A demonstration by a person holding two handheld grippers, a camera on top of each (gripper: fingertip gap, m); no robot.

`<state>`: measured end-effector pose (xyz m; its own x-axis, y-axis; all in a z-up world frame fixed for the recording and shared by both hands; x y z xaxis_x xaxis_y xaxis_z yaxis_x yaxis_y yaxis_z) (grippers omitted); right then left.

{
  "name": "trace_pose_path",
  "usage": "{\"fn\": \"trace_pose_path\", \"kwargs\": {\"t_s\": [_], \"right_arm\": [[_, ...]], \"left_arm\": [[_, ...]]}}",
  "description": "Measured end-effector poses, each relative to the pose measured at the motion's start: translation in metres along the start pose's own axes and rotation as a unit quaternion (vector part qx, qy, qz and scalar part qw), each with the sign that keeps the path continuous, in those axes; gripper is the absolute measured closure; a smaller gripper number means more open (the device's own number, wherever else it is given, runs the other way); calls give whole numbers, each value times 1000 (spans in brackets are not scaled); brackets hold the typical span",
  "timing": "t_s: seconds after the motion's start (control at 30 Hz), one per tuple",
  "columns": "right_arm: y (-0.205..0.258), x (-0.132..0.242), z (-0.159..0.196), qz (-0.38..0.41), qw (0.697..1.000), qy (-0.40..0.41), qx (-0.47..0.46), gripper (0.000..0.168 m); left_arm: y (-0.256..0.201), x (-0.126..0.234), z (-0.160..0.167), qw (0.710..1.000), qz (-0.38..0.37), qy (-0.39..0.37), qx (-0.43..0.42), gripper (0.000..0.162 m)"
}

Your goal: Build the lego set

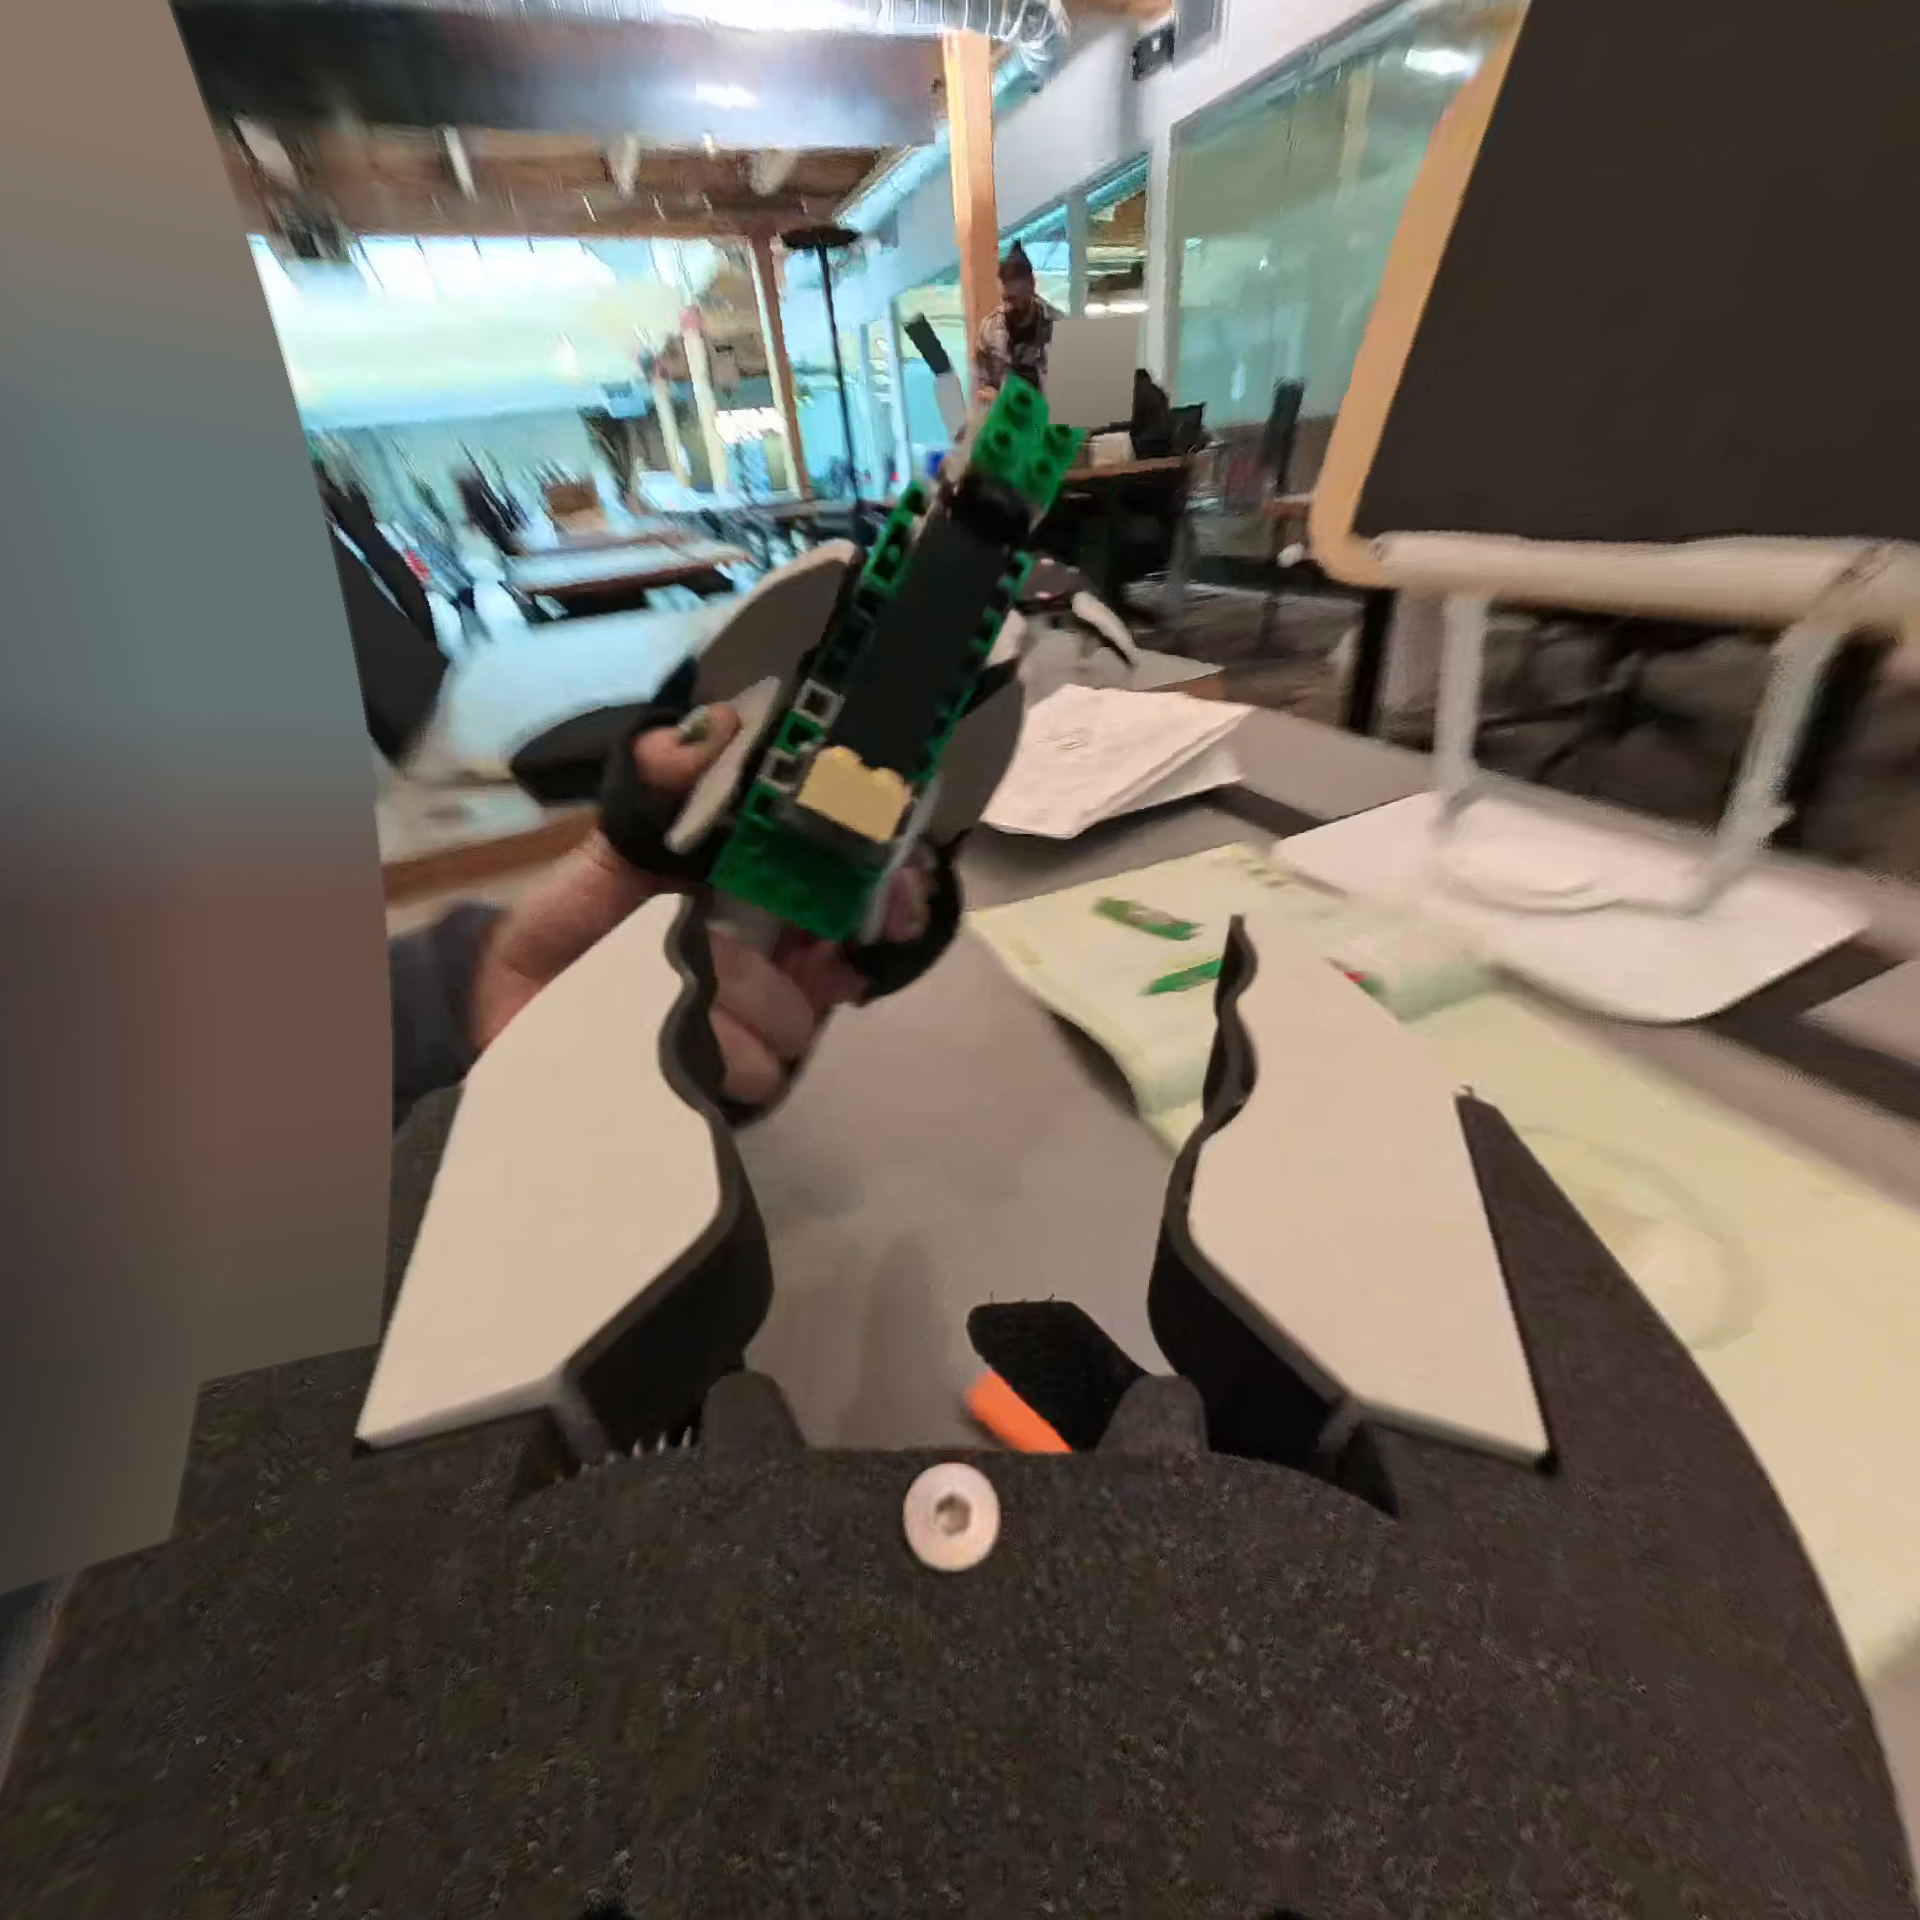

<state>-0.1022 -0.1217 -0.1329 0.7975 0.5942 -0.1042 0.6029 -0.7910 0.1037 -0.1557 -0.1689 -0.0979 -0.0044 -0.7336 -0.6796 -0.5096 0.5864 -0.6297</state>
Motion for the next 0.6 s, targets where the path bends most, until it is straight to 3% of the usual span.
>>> {"fn": "trace_pose_path", "kwargs": {"t_s": [0.13,0.3,0.5,0.6], "right_arm": [[13,-11,-1,-3,990,-54,-132,105],[13,-23,-3,14,966,-134,-221,109],[12,-24,-10,21,958,-185,-217,141],[11,-23,-10,19,962,-180,-204,143]], "left_arm": [[2,-2,-3,999,-5,-30,-43,125],[0,-5,-2,996,6,-60,-67,125],[1,-8,6,995,6,-58,-77,125],[2,-7,7,996,10,-55,-66,125]]}}
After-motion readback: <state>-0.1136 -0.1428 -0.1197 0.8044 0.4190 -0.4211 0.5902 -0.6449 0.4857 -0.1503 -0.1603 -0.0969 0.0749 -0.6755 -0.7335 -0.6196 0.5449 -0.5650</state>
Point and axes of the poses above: each gripper's, where its closed fingertips meet, x back along the fingers, z out of its underside, y = z × x across the jaws, the point moved 2 cm from there along x, back along the fingers, and after that the axes turned 4 degrees about -y, right-handed, at the moved point
